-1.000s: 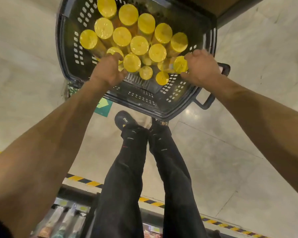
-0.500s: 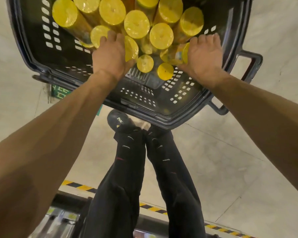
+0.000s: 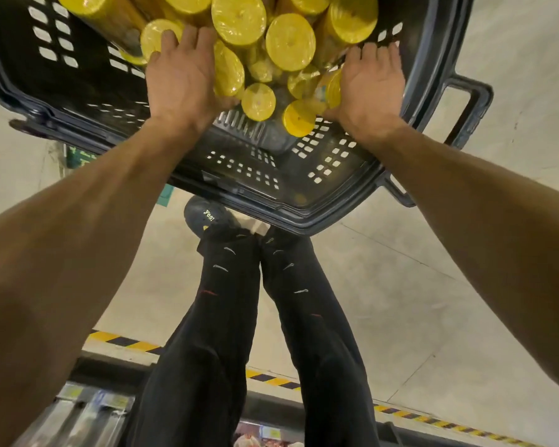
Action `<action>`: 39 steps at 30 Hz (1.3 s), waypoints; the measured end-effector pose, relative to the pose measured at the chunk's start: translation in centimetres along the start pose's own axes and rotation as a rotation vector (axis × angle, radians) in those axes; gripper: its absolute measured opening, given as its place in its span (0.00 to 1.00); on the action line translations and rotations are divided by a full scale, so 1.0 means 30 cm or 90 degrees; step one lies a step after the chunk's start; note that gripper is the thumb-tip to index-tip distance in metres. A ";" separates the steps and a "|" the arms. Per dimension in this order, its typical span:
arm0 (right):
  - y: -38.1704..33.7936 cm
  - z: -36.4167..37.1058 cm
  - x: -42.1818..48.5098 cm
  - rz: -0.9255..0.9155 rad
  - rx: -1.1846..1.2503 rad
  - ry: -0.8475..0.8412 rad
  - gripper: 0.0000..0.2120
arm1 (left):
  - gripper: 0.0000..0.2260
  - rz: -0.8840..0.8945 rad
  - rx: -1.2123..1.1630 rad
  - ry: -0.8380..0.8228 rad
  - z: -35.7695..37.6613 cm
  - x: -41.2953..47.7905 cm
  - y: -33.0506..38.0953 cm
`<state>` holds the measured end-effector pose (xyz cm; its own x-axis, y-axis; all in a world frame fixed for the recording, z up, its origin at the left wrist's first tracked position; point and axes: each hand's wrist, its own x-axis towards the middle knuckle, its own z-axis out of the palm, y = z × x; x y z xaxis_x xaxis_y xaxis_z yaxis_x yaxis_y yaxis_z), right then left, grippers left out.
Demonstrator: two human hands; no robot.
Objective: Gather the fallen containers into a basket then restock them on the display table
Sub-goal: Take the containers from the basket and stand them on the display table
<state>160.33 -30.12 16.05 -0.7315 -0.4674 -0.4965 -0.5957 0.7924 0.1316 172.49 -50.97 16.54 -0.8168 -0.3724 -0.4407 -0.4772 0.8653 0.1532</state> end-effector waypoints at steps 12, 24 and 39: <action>0.033 -0.301 -0.263 0.071 0.361 -0.019 0.41 | 0.34 -0.039 -0.234 0.037 -0.306 -0.269 0.042; 0.158 -1.030 -0.737 0.035 0.588 0.079 0.36 | 0.34 -0.083 -0.388 0.151 -1.083 -0.679 0.171; 0.234 -1.746 -1.155 -0.122 0.744 0.420 0.35 | 0.30 0.106 -0.572 0.430 -1.818 -1.028 0.240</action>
<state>164.11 -28.91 79.11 -0.8879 -0.4444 0.1185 -0.3181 0.4071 -0.8562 176.56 -51.53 79.46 -0.7700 -0.6151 0.1698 -0.1840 0.4689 0.8639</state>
